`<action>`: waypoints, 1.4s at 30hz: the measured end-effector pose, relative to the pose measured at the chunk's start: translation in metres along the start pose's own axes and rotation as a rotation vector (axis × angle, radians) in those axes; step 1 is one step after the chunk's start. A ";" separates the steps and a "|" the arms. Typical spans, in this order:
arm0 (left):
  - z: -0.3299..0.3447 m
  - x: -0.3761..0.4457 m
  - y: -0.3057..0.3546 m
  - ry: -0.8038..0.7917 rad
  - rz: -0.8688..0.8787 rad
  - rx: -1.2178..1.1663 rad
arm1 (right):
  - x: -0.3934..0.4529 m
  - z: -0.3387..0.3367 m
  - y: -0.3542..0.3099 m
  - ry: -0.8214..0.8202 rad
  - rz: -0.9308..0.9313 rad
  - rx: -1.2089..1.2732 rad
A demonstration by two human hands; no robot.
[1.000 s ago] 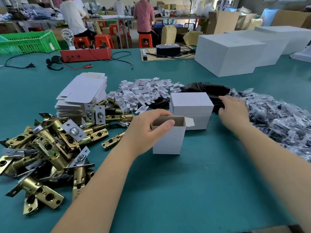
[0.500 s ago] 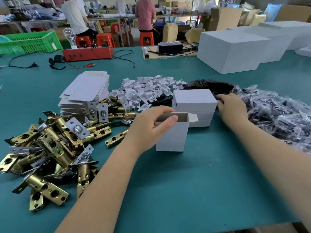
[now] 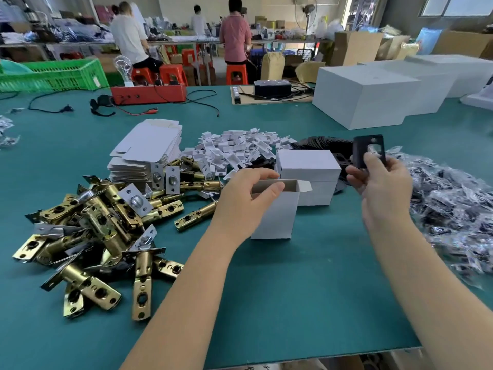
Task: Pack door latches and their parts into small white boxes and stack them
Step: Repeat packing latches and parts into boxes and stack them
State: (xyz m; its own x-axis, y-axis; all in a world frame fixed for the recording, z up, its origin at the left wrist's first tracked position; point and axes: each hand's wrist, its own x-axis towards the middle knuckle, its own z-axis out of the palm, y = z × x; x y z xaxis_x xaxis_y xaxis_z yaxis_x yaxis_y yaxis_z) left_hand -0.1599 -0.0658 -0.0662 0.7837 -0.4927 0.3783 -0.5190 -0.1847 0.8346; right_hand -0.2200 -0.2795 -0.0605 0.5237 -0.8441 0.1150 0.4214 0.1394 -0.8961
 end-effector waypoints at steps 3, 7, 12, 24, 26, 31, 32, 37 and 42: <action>0.000 -0.003 0.000 -0.002 0.020 -0.031 | -0.039 0.015 -0.006 -0.220 -0.068 -0.024; -0.003 -0.009 0.000 0.010 0.002 -0.199 | -0.067 0.034 -0.002 -0.493 -0.178 -0.344; -0.004 -0.009 -0.002 0.108 -0.083 -0.314 | -0.068 0.040 0.000 -0.645 -0.302 -0.573; -0.003 -0.005 -0.010 0.051 -0.162 -0.480 | -0.072 0.053 -0.007 -0.816 -0.580 -0.609; -0.003 -0.006 -0.011 -0.010 -0.133 -0.470 | -0.073 0.057 -0.007 -0.803 -0.543 -0.564; -0.007 -0.008 -0.017 -0.147 -0.048 -0.446 | -0.059 0.059 -0.014 -0.643 -0.372 -0.437; -0.009 -0.008 -0.017 -0.159 -0.044 -0.423 | -0.056 0.059 -0.017 -0.634 -0.374 -0.404; -0.013 -0.007 -0.020 -0.193 0.012 -0.318 | -0.051 0.052 -0.028 -0.757 -0.317 -0.333; -0.002 -0.001 -0.023 -0.051 -0.159 -0.414 | -0.051 0.053 -0.021 -0.823 -0.296 -0.559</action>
State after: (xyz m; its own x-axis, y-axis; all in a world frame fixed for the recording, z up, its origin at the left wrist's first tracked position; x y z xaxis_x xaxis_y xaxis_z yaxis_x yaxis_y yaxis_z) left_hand -0.1486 -0.0592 -0.0846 0.8195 -0.5290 0.2205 -0.2046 0.0893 0.9748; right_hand -0.2159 -0.2123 -0.0249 0.8874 -0.1618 0.4316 0.3216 -0.4535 -0.8312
